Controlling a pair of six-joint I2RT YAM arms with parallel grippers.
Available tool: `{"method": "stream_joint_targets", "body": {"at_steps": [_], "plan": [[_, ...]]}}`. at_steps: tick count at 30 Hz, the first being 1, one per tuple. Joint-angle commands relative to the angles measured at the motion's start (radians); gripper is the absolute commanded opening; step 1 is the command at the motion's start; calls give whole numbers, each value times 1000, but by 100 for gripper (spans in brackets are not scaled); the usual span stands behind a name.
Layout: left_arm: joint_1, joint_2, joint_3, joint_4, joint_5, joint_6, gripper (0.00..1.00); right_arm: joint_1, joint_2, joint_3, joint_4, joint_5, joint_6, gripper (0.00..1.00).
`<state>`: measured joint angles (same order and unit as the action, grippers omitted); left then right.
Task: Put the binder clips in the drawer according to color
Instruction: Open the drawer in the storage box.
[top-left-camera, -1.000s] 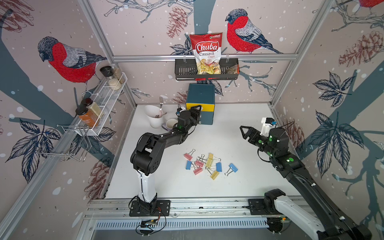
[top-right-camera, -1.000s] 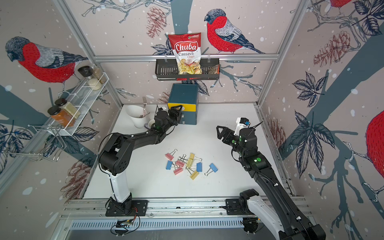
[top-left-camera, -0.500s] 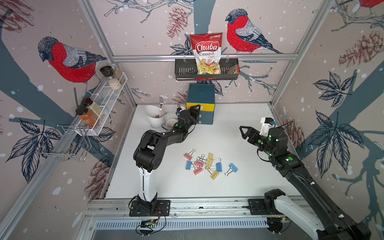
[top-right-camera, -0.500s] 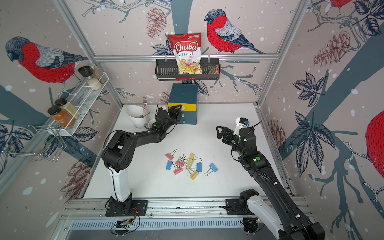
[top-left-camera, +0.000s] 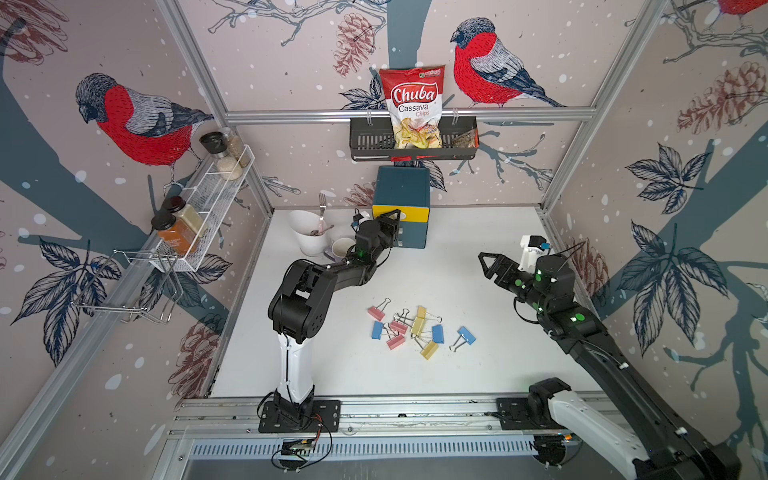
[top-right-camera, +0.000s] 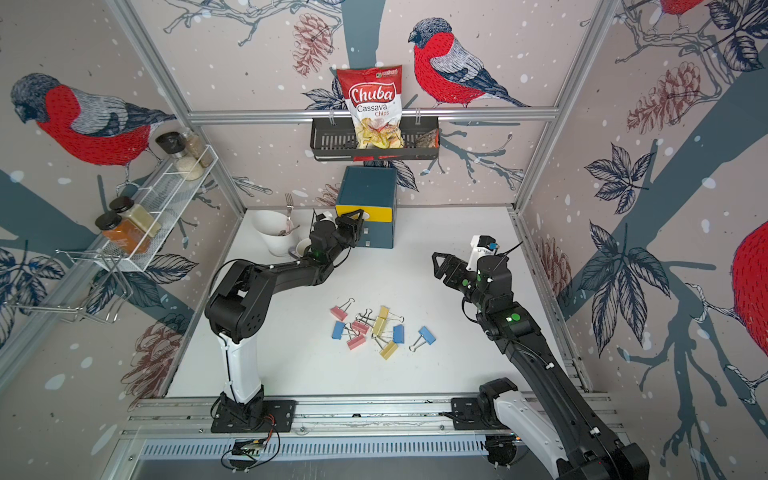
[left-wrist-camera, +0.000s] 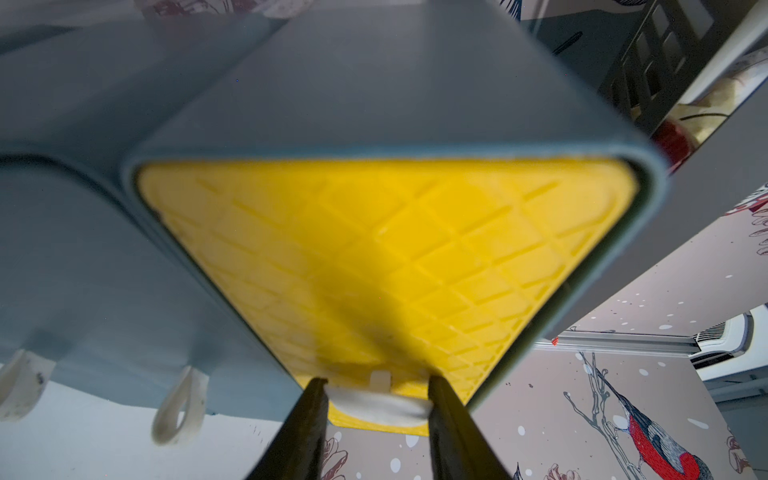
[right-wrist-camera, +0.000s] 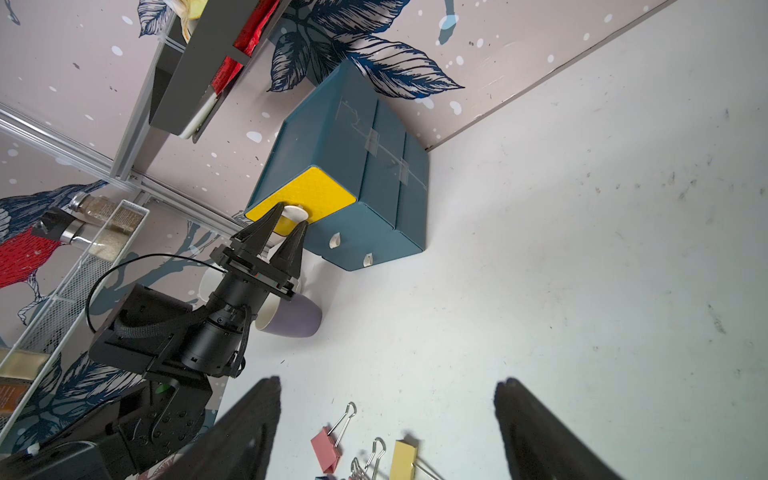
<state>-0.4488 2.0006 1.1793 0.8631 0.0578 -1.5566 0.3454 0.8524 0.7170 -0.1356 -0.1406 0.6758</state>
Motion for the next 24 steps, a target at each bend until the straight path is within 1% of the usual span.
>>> {"method": "stream_joint_targets", "body": {"at_steps": [1,5,13,19,24], "plan": [[4,-9,-11,17,-27,5,40,1,-3,-7,28,-8,-7,85],[3,-22,-25,20,-32,7,37,2,0,-13,30,-7,-4,85],[-20,-74,-81,28,-47,3,36,12,13,-11,12,18,-10,83],[-49,-139,-157,25,-73,1,36,33,14,-12,0,52,-9,82],[-68,-207,-259,33,-90,-17,34,63,20,-14,-16,91,-8,80]]}}
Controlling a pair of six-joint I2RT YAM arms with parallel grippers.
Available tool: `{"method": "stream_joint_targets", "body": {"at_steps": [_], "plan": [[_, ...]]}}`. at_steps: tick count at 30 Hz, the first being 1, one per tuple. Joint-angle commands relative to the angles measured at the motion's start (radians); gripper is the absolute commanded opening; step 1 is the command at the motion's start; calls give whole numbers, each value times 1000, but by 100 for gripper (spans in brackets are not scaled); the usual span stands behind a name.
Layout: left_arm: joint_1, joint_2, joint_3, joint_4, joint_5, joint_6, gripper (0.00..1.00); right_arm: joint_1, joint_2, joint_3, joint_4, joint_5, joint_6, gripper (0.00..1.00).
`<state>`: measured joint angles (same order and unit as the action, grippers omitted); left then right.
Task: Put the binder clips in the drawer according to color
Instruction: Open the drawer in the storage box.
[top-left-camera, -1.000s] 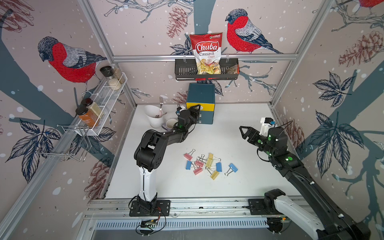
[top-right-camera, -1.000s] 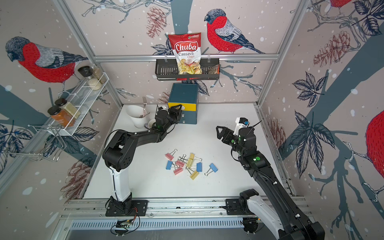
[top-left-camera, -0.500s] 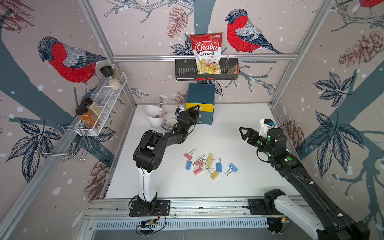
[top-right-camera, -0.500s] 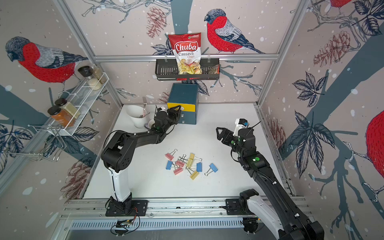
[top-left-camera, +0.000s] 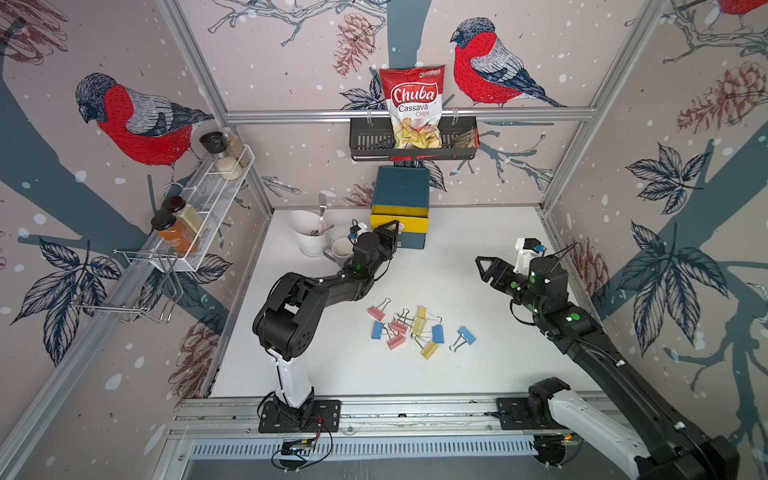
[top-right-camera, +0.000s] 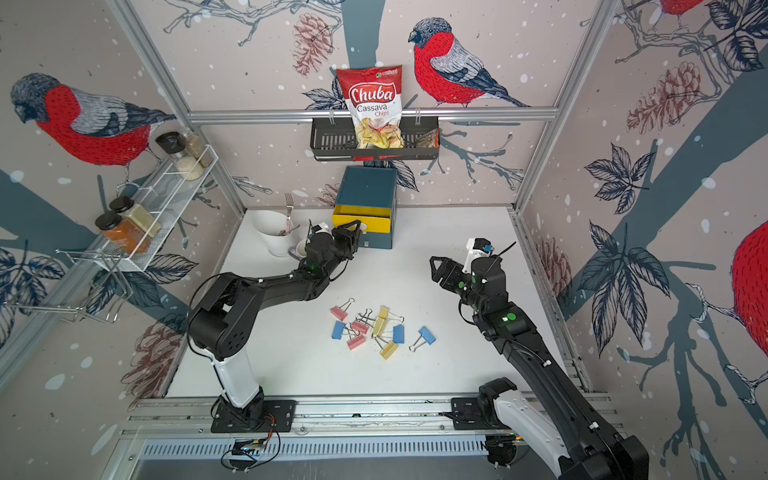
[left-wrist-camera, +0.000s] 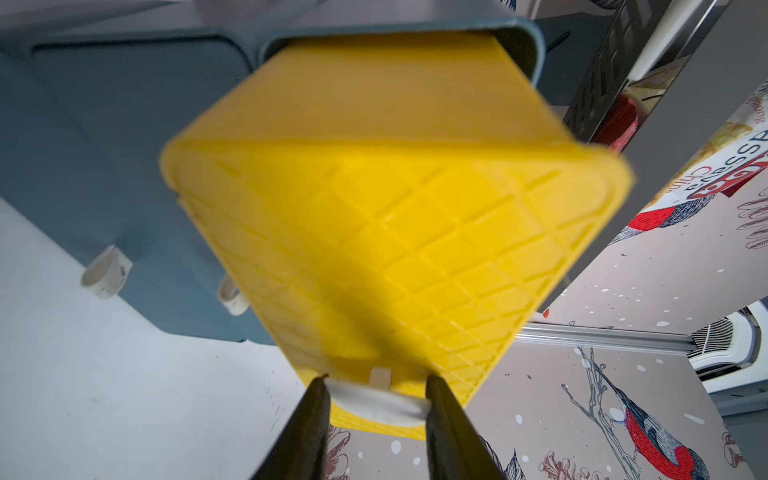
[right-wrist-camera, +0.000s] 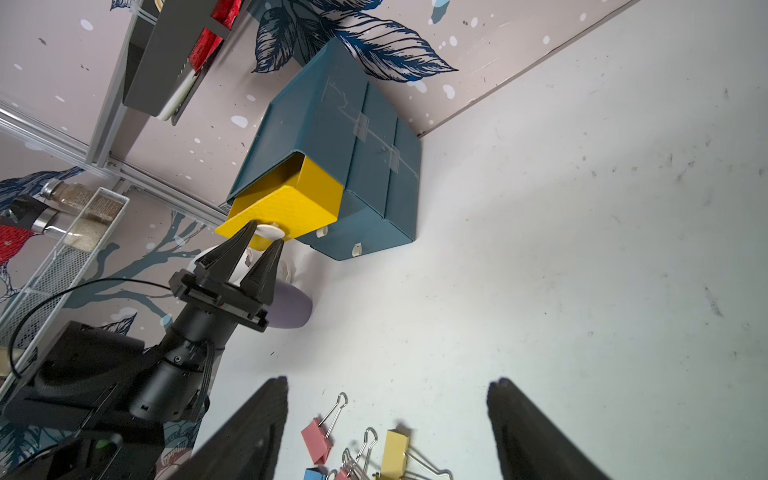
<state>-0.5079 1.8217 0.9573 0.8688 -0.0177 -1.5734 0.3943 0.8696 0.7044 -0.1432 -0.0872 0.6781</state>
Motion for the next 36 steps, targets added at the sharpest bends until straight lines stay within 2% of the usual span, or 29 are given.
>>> {"method": "stream_joint_targets", "body": {"at_steps": [1,13,28,32,36], "plan": [[-12,-41,-52,28,-17,-4,34,21,6,0,-10,48,-11,80],[-70,-242,-206,-41,-66,19,34,112,48,28,-77,165,-8,77],[-101,-298,-285,-76,-64,22,35,298,114,53,-212,385,68,74],[-100,-303,-276,-109,-64,31,42,337,146,64,-277,449,131,75],[-102,-321,-252,-189,-56,43,60,372,170,68,-342,484,227,76]]}}
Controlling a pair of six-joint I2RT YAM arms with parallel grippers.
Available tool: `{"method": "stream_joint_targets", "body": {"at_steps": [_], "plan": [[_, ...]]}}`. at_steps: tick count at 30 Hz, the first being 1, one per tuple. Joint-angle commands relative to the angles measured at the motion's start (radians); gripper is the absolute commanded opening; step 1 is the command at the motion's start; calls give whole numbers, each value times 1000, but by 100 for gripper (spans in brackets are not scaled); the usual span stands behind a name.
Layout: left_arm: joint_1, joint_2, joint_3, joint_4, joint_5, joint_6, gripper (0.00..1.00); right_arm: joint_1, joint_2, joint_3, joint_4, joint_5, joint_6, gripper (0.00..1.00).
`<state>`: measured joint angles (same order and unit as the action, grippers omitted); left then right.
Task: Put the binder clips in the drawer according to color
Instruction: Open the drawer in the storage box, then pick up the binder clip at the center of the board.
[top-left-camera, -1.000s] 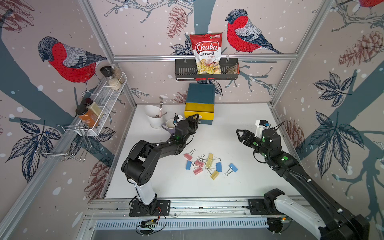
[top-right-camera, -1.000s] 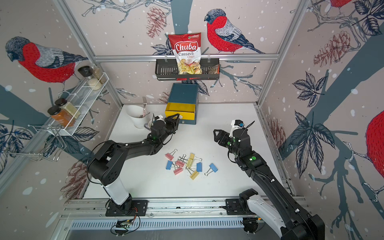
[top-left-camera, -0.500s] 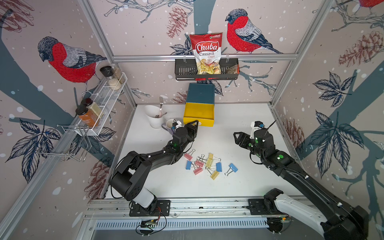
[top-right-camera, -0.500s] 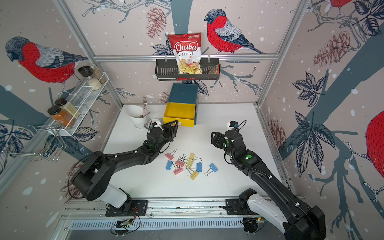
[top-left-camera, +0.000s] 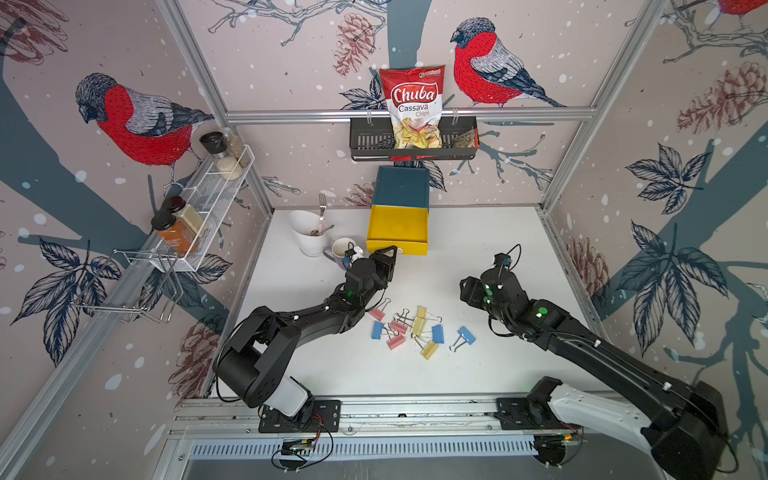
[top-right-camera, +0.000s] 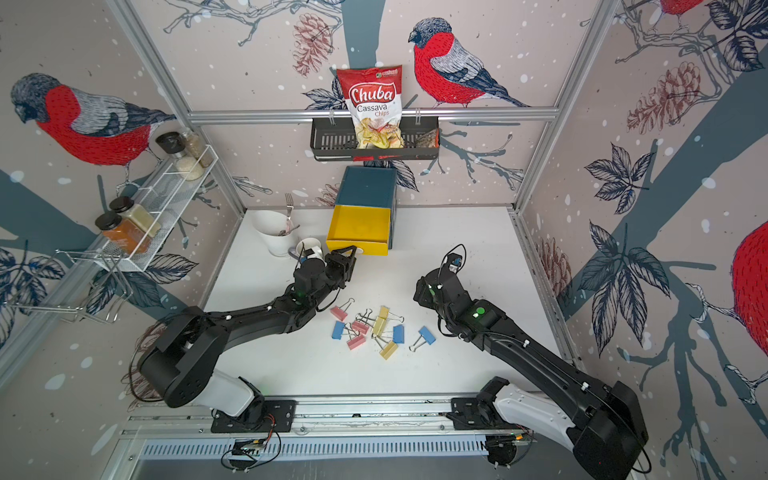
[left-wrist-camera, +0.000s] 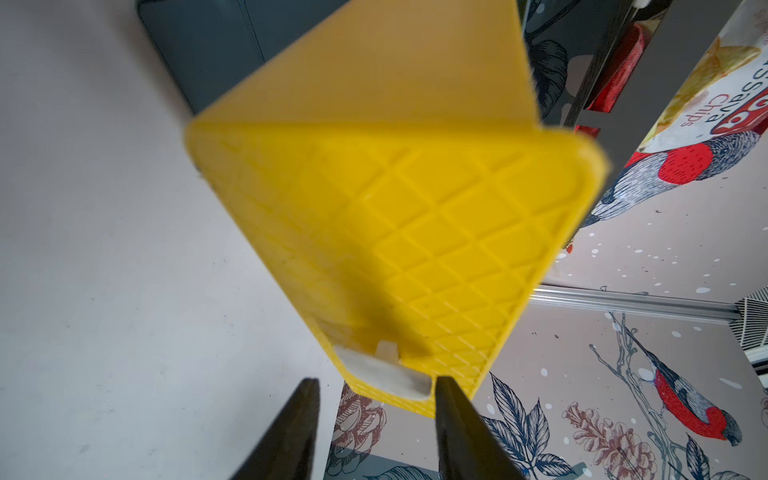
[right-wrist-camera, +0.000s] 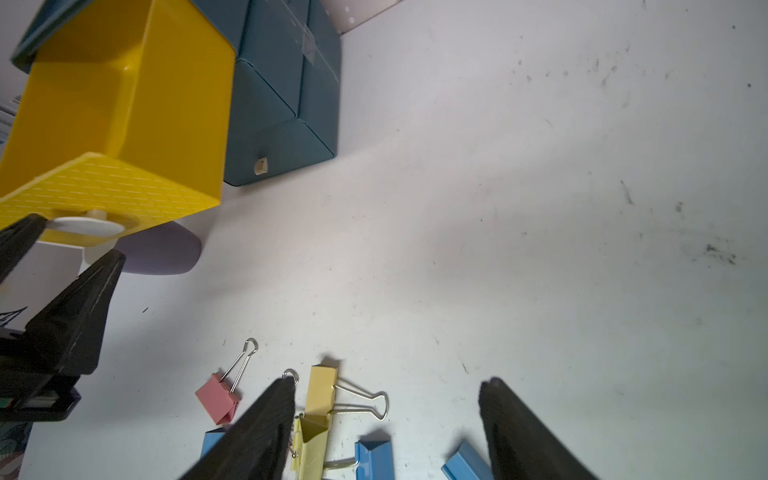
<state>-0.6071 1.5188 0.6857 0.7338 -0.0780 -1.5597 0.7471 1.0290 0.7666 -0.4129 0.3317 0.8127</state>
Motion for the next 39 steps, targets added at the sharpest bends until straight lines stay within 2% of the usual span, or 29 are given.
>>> {"method": "stream_joint_targets", "body": {"at_steps": [1,5,11,15,20,29,39], "plan": [[-6,-28,20,-71,1,34,63,30,13,1,-81,67,117,77],[-21,-85,25,-195,-21,60,71,85,36,-24,-117,82,246,78],[-40,-193,48,-456,-40,164,75,141,106,-34,-234,70,515,82],[-44,-261,64,-619,-35,273,76,185,153,-55,-232,38,615,89],[-63,-338,100,-869,-71,442,76,193,197,-64,-254,17,711,92],[-72,-499,88,-1128,-118,567,76,185,220,-122,-220,-11,786,87],[-73,-571,80,-1195,-131,595,76,176,370,-81,-198,12,776,87]]}}
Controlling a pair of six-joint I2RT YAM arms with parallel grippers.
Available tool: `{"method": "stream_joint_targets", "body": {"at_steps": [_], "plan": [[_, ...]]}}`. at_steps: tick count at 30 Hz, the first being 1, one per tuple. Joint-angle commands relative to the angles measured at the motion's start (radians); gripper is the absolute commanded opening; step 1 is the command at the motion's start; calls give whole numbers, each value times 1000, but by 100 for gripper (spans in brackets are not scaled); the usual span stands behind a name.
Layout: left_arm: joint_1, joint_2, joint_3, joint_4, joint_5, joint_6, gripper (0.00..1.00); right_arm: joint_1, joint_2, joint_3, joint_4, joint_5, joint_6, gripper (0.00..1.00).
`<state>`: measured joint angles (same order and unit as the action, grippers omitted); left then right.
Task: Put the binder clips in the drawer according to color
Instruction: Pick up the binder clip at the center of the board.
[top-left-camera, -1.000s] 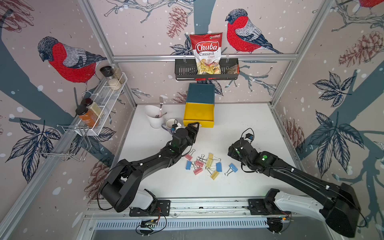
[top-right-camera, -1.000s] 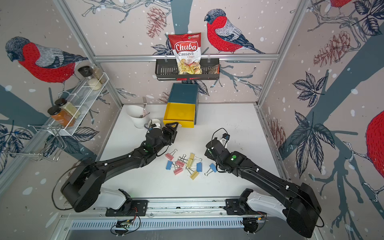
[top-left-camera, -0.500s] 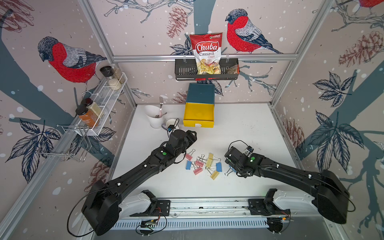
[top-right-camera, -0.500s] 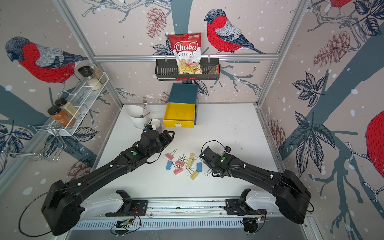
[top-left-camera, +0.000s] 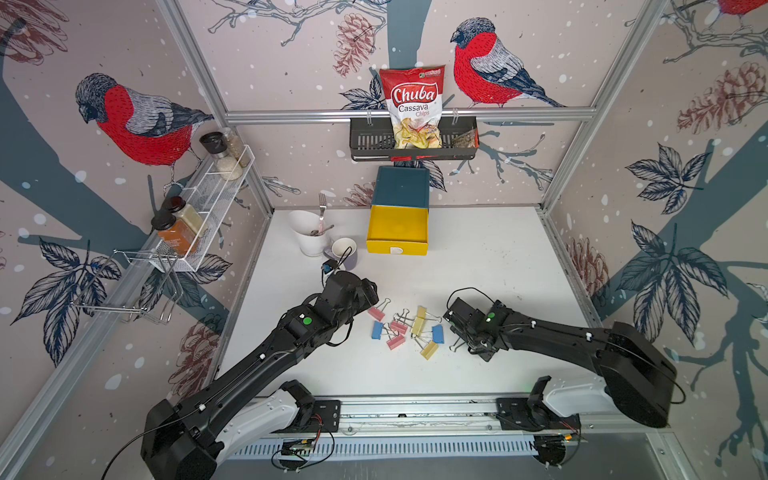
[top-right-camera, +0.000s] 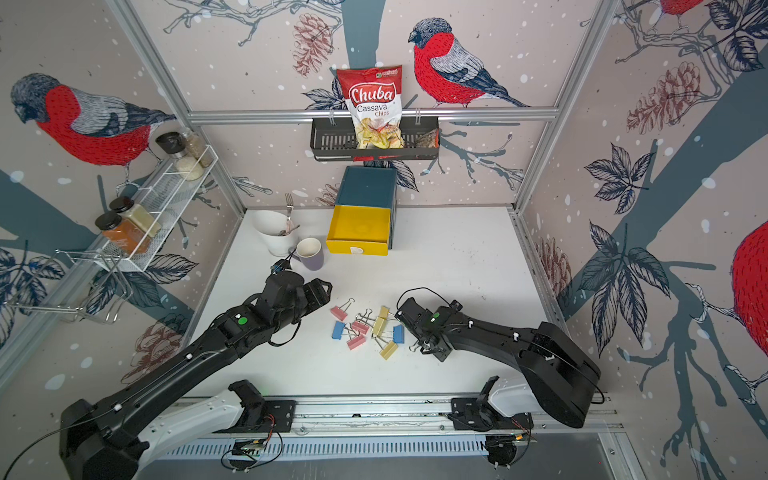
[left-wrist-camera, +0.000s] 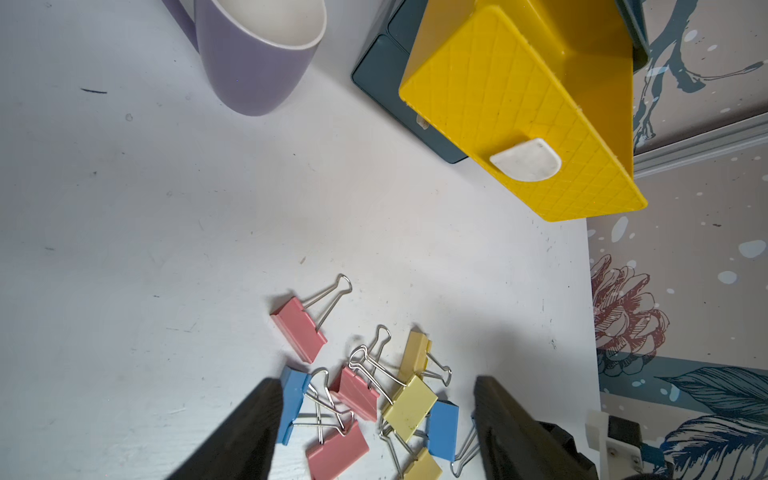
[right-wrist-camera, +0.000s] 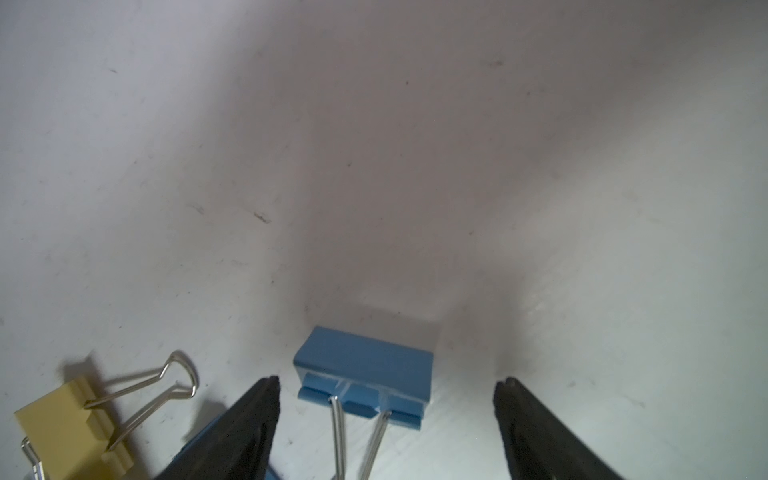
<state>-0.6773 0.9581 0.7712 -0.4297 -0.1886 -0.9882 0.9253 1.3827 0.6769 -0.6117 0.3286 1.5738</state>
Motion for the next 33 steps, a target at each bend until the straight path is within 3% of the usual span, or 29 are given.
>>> {"method": "stream_joint_targets", "body": {"at_steps": [1,7,22,33], "plan": [[-4,-13,-8,-29,-20,23,76,-2,24,9,9,16,11,88],[-5,-7,-4,-20,-15,28,76,-8,66,24,14,18,15,91],[-6,-9,-13,-20,-19,40,73,-8,86,55,-15,20,54,61],[-7,-8,-44,-22,17,22,73,-5,-43,171,-119,171,-8,53]]}}
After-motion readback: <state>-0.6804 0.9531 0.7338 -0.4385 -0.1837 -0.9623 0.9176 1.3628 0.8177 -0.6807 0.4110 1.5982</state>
